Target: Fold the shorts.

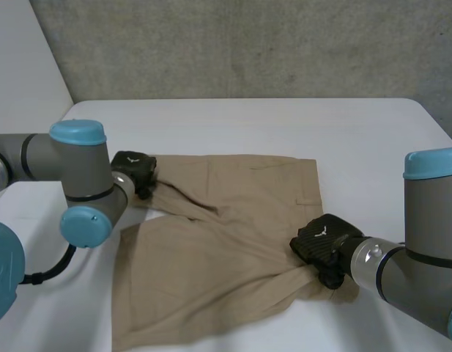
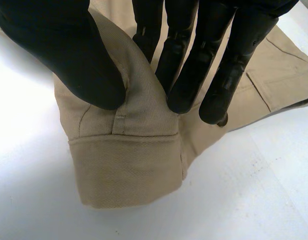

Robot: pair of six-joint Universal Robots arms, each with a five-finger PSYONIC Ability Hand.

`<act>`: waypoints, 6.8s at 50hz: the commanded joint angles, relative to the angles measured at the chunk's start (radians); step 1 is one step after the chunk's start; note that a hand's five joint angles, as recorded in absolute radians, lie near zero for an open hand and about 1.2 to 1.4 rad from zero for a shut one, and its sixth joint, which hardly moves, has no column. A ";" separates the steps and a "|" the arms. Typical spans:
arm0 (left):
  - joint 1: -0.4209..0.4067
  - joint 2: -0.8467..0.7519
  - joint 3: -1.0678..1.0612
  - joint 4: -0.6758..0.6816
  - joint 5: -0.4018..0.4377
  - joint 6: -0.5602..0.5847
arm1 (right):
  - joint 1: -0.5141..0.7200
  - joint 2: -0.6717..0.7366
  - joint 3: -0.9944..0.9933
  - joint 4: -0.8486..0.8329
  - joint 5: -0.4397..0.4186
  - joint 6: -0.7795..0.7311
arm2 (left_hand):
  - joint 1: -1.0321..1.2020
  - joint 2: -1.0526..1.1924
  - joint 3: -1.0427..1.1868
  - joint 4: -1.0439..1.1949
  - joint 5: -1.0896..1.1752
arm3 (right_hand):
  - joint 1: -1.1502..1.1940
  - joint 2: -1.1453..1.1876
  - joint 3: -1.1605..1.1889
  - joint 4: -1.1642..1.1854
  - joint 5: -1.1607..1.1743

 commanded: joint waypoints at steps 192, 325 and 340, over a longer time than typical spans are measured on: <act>0.099 0.208 -0.277 -0.201 0.075 -0.372 | 0.011 -0.003 -0.002 -0.025 0.005 0.000 | 0.262 0.220 0.228 0.218 0.272 | 0.417 0.223 0.198 0.205 0.253; -0.106 0.184 -0.122 0.030 -0.158 0.019 | 0.027 0.283 -0.521 -0.111 0.113 -0.143 | 0.262 0.220 0.228 0.218 0.272 | 0.417 0.223 0.198 0.205 0.253; -0.129 0.016 -0.019 0.250 -0.155 0.157 | 0.047 0.451 -0.627 -0.330 0.186 -0.189 | -0.933 -0.975 -0.967 -0.977 -0.923 | -0.804 -0.999 -1.024 -1.016 -0.969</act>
